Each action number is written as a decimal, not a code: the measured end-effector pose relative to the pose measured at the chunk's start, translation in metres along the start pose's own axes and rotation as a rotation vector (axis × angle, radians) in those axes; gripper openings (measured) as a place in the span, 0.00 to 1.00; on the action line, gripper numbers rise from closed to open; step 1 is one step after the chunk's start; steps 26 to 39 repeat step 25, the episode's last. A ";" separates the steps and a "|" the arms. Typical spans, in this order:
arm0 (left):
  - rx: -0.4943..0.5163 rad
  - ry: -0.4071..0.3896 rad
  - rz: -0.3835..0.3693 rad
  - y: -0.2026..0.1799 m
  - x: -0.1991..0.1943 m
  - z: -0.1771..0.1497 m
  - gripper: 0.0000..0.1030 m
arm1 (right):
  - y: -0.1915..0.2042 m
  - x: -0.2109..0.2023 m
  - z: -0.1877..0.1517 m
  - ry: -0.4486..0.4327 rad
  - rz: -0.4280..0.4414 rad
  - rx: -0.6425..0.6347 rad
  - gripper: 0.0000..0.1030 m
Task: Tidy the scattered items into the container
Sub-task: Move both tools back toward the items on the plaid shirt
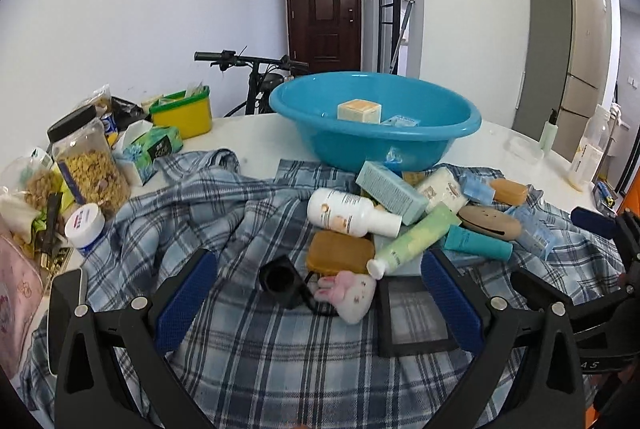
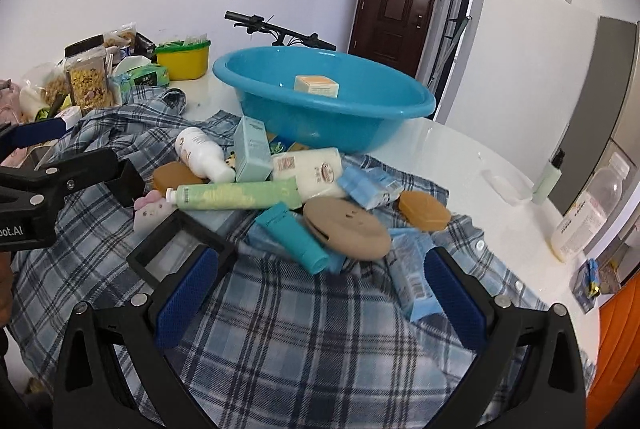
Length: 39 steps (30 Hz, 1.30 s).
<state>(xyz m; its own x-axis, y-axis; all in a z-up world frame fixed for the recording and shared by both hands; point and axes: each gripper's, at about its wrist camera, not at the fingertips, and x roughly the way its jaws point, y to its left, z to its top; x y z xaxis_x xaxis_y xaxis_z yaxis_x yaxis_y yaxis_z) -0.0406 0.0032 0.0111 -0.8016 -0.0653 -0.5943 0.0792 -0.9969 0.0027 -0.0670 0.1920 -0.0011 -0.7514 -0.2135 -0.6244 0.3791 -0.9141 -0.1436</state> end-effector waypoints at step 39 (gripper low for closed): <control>0.017 0.004 -0.046 -0.008 -0.002 -0.009 1.00 | -0.018 0.004 -0.011 0.035 0.004 0.100 1.00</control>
